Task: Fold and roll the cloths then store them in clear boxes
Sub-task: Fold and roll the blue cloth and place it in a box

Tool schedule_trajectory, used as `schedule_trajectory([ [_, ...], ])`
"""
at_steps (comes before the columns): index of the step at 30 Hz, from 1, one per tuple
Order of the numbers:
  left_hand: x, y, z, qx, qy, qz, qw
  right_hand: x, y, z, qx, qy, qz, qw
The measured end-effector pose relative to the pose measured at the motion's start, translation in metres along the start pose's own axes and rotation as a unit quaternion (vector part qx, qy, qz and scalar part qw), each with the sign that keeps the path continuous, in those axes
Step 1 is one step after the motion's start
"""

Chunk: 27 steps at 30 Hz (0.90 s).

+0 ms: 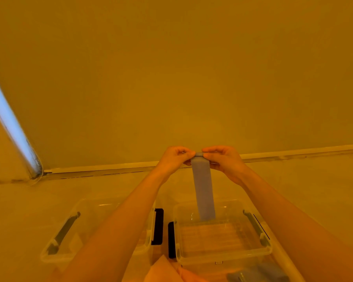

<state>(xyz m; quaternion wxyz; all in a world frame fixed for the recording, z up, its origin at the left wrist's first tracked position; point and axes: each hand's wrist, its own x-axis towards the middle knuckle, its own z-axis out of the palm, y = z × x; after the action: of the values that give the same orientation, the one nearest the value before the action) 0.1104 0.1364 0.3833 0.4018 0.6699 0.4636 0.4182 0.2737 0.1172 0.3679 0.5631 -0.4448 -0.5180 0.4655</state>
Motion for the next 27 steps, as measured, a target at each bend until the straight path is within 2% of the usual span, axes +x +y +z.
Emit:
schedule_trajectory([
  [7, 0.0011, -0.0010, -0.0044, -0.016, 0.006, 0.024, 1.000, 0.0017, 0.0036, 0.0005, 0.002, 0.018, 0.040, 0.999],
  [12, 0.0005, 0.0015, -0.0023, -0.008, 0.003, 0.033, 0.999, 0.0006, 0.0032, -0.0004, 0.002, 0.014, 0.018, 1.000],
  [18, -0.0008, 0.0006, 0.0011, -0.005, 0.003, -0.003, 1.000, -0.0012, 0.0020, -0.0054, -0.002, 0.004, 0.008, 1.000],
  [27, -0.0003, 0.0011, -0.0005, -0.022, -0.002, 0.035, 0.999, -0.0026, 0.0014, -0.0051, 0.001, 0.007, 0.044, 0.999],
])
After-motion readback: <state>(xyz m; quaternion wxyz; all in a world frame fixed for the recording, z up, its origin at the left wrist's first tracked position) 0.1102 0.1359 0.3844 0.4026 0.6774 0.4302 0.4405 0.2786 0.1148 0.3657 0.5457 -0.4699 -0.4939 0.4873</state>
